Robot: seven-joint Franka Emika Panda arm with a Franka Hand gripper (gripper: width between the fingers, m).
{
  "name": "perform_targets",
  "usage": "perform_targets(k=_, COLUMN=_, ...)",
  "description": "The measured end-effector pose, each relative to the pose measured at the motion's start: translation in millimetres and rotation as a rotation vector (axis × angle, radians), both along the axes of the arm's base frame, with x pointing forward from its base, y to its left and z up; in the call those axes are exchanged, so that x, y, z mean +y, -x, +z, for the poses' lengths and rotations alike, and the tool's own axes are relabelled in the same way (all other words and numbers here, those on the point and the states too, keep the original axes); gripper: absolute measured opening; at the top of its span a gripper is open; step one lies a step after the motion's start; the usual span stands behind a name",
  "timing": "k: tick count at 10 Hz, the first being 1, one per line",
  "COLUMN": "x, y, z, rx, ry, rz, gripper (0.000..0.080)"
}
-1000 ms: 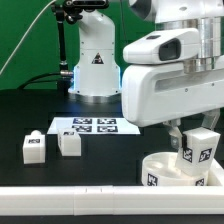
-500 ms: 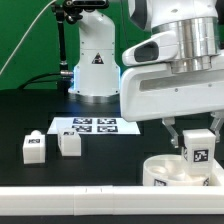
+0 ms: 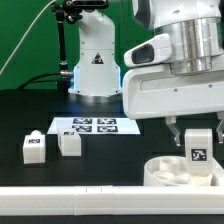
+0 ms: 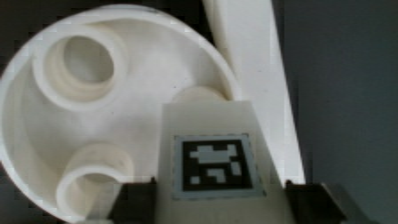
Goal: Assemble stool
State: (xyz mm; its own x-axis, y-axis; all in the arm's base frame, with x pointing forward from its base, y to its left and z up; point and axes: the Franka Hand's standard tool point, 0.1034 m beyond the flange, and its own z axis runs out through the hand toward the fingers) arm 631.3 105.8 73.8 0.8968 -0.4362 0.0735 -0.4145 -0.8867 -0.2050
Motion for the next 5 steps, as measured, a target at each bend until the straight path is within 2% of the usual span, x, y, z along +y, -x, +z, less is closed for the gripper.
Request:
perform_targets(k=3, x=-0.4, y=0.2, z=-0.1, rx=0.025, ry=-0.031, rz=-0.152, gripper=0.0343)
perform_targets(k=5, x=0.3, y=2.0, z=-0.7, rx=0.060, ry=-0.089, rz=-0.376, gripper=0.0343)
